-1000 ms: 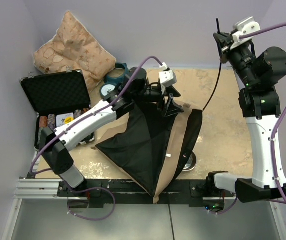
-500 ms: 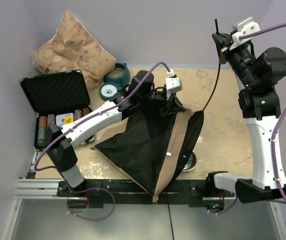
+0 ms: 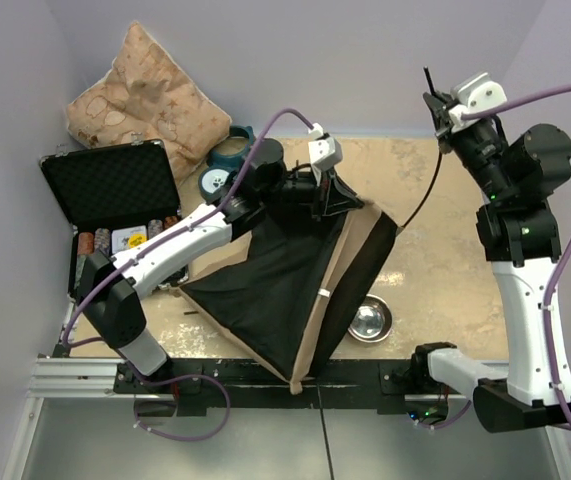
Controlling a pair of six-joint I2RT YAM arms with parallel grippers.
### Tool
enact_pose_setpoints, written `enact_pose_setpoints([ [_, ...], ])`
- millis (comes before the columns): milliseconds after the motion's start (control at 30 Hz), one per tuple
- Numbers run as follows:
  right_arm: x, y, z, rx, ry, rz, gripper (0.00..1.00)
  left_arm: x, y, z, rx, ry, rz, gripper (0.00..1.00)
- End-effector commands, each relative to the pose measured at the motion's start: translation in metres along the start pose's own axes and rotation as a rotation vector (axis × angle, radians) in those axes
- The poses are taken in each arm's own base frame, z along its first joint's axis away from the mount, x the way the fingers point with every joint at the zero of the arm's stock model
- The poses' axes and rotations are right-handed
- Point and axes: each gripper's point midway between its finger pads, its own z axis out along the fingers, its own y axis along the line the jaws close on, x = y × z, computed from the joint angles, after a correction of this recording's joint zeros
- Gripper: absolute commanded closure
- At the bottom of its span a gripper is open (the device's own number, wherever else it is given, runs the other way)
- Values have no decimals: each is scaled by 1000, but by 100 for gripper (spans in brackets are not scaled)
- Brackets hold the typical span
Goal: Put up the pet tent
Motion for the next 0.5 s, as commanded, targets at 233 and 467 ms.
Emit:
enact_pose_setpoints([
  [233,77,65,-28,-305,172,-258,100,-122,-14,-43,44,-390,19,100],
  [467,109,92,-43,-443,237,-326,100,-152,-10,-51,41,-467,-12,100],
])
